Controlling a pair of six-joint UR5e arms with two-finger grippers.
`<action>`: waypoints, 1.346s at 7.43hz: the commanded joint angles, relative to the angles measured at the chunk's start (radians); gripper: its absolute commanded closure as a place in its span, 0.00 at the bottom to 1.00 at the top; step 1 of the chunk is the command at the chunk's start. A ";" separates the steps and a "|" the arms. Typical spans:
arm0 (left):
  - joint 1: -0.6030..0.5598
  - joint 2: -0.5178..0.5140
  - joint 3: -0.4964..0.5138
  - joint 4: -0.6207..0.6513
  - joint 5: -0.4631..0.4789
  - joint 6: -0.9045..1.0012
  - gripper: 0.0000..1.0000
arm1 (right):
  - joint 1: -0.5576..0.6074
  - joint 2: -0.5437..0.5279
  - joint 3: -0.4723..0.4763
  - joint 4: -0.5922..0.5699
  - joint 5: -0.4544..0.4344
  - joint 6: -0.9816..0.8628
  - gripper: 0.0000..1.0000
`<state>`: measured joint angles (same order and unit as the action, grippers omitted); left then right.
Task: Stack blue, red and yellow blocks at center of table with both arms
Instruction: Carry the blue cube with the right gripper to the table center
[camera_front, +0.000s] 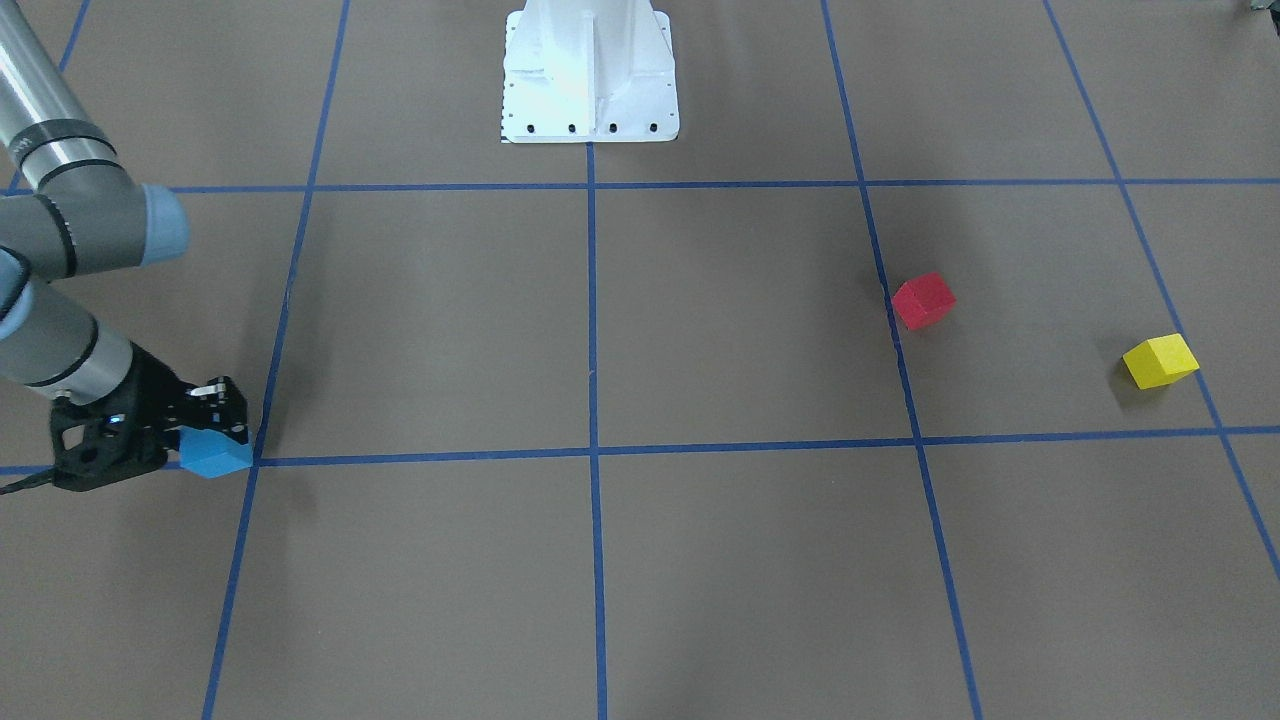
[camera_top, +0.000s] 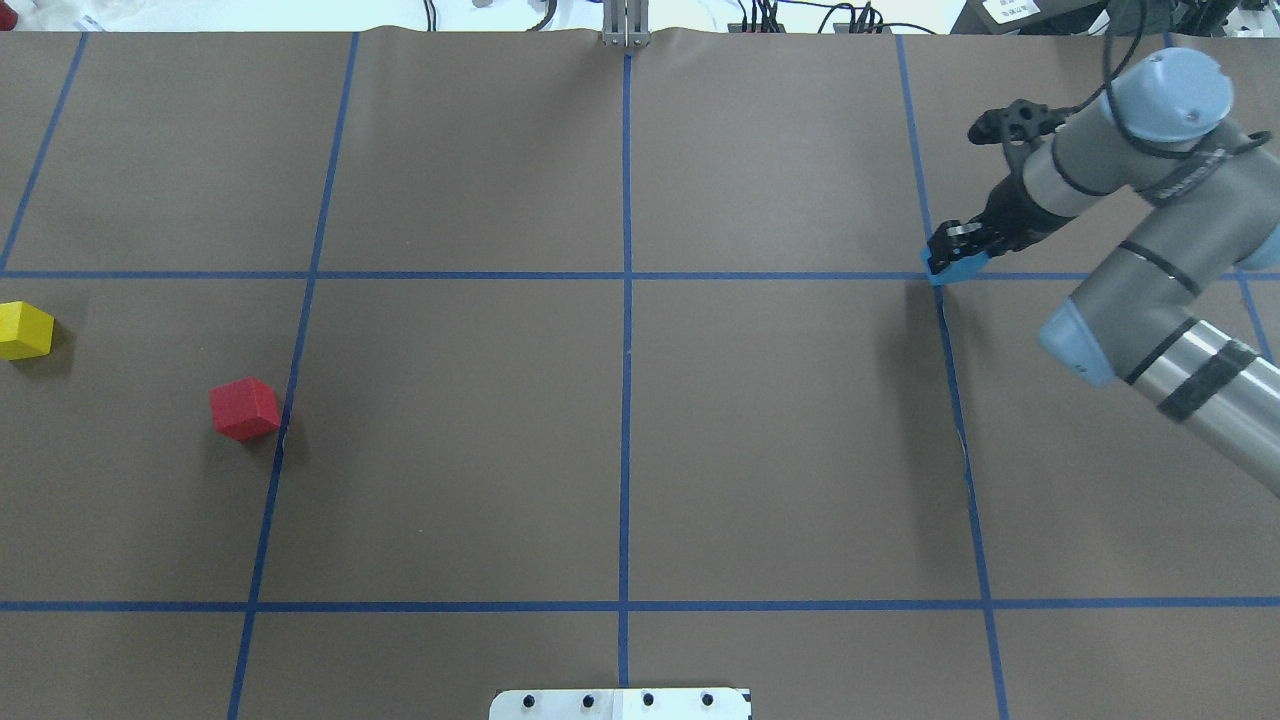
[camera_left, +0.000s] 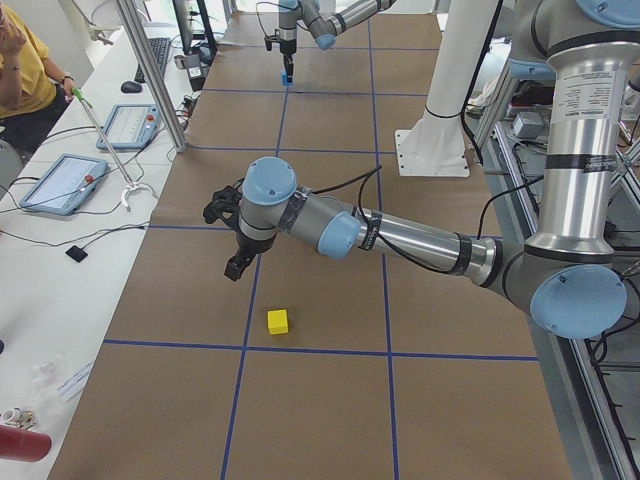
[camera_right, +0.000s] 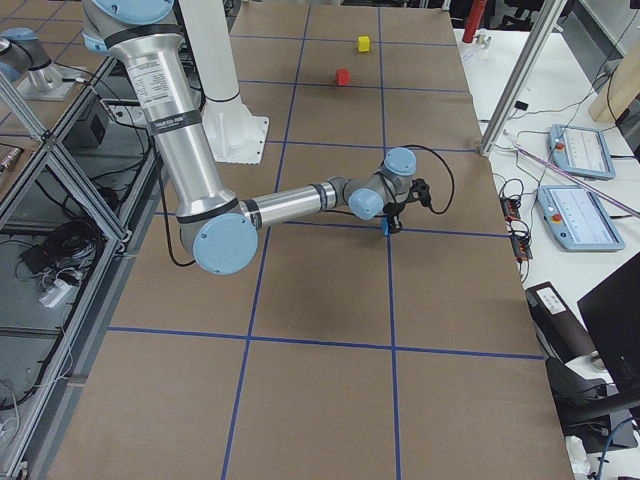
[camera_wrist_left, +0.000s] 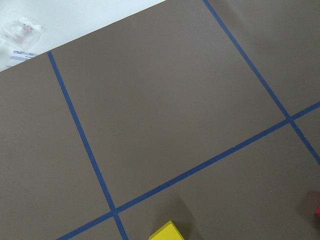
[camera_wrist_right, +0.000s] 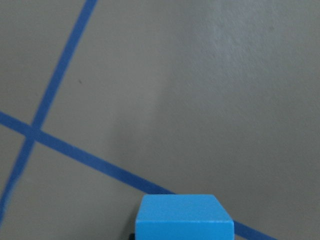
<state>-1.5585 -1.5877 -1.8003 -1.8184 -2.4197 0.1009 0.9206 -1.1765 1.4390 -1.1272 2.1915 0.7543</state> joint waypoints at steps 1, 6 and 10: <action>0.000 0.000 0.001 -0.001 0.001 -0.001 0.00 | -0.203 0.177 -0.002 -0.104 -0.202 0.340 1.00; 0.000 0.000 0.022 -0.001 0.001 -0.003 0.00 | -0.416 0.468 -0.015 -0.352 -0.387 0.545 0.98; 0.000 0.000 0.022 0.001 -0.001 -0.003 0.00 | -0.447 0.485 -0.074 -0.344 -0.477 0.537 0.01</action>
<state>-1.5585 -1.5877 -1.7778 -1.8180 -2.4206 0.0982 0.4791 -0.7039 1.3734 -1.4757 1.7278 1.2835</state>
